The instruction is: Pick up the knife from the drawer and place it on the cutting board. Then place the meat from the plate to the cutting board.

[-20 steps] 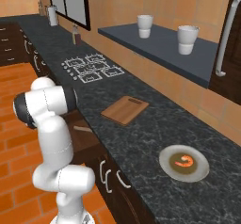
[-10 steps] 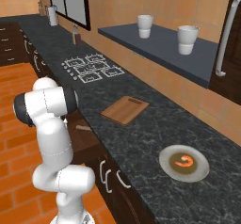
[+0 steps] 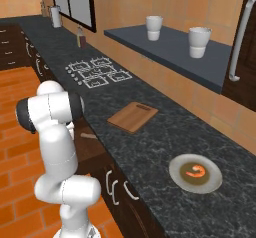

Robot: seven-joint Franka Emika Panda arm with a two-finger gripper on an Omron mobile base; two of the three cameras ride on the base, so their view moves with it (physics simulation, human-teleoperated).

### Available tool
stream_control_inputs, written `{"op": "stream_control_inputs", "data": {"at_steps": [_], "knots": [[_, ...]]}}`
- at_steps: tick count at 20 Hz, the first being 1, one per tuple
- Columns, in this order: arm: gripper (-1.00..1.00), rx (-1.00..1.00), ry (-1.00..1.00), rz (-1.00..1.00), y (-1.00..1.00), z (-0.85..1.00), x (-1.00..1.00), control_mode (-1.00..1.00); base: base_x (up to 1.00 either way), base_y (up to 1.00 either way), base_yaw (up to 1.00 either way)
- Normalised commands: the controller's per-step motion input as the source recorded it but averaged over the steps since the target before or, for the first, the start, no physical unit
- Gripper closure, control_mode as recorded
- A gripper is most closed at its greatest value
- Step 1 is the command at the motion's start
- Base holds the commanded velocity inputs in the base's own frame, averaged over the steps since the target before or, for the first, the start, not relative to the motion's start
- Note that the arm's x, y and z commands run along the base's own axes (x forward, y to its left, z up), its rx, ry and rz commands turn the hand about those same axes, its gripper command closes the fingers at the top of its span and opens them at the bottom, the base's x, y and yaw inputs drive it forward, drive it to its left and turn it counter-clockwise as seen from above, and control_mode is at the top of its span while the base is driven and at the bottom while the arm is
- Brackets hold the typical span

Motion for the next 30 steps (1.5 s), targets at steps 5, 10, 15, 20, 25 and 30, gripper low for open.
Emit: {"op": "stream_control_inputs", "data": {"at_steps": [5,10,15,20,25,30], "knots": [[-1.0,-0.01,-0.02,0.0,-0.1,-0.01,0.0,-1.0,0.0,0.0,0.0],[-1.0,-0.04,0.0,0.0,0.01,-0.39,0.0,-1.0,0.0,0.0,0.0],[-1.0,-0.01,0.0,0.0,0.07,-0.37,-0.01,-1.0,0.0,0.0,0.0],[-1.0,0.0,0.0,0.0,0.22,-0.19,-0.28,-1.0,0.0,0.0,0.0],[-1.0,0.0,-0.02,0.0,0.56,0.0,-0.61,-1.0,0.0,0.0,0.0],[-1.0,0.0,0.0,0.0,0.85,0.16,-0.63,-1.0,0.0,0.0,0.0]]}}
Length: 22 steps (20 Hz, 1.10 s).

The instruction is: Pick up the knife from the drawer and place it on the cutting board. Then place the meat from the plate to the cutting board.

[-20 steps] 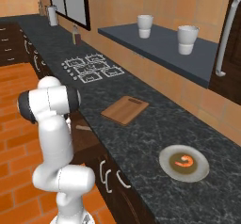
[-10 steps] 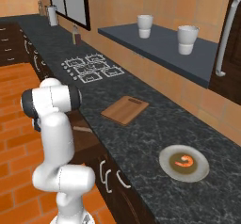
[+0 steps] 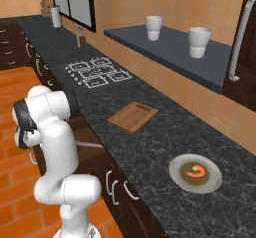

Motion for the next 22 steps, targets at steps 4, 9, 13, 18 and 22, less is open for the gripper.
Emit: {"op": "stream_control_inputs", "data": {"at_steps": [4,9,13,18,22], "knots": [[-1.0,0.0,0.0,0.0,1.0,0.37,-0.64,-1.0,0.0,0.0,0.0],[-1.0,0.0,0.03,0.0,1.0,0.25,-0.66,-1.0,0.0,0.0,0.0],[-1.0,0.0,0.02,0.0,1.0,0.01,-0.69,-1.0,0.0,0.0,0.0],[-1.0,-0.04,0.0,-0.01,0.57,0.02,-0.41,-1.0,0.0,0.0,0.0],[-1.0,0.0,0.0,-0.01,-0.61,0.53,0.21,-1.0,0.0,0.0,0.0]]}}
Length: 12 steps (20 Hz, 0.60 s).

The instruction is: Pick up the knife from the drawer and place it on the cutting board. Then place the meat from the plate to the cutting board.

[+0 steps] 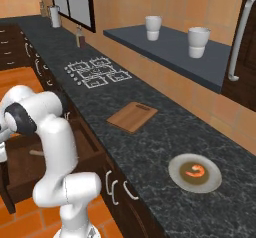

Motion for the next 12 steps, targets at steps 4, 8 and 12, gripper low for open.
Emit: {"op": "stream_control_inputs", "data": {"at_steps": [4,8,12], "knots": [[-1.0,0.03,-0.02,0.09,-0.75,0.57,0.69,-1.0,0.0,0.0,0.0],[-1.0,0.07,0.05,0.06,-0.71,0.28,0.11,-1.0,0.0,0.0,0.0],[-1.0,0.0,-0.02,0.72,-0.47,-0.02,0.0,-1.0,0.0,0.0,0.0]]}}
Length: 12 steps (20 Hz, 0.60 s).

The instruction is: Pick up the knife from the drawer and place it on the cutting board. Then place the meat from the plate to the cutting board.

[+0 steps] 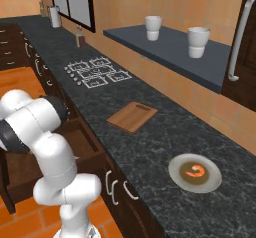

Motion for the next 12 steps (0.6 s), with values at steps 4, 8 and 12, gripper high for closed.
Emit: {"op": "stream_control_inputs", "data": {"at_steps": [4,8,12], "knots": [[-1.0,-0.04,-0.08,0.84,-0.24,-0.01,0.0,-1.0,0.0,0.0,0.0],[-1.0,-0.1,-0.03,0.71,-0.09,0.12,0.0,-1.0,0.0,0.0,0.0],[-1.0,-0.03,-0.1,0.64,-0.03,0.16,0.01,-1.0,0.0,0.0,0.0]]}}
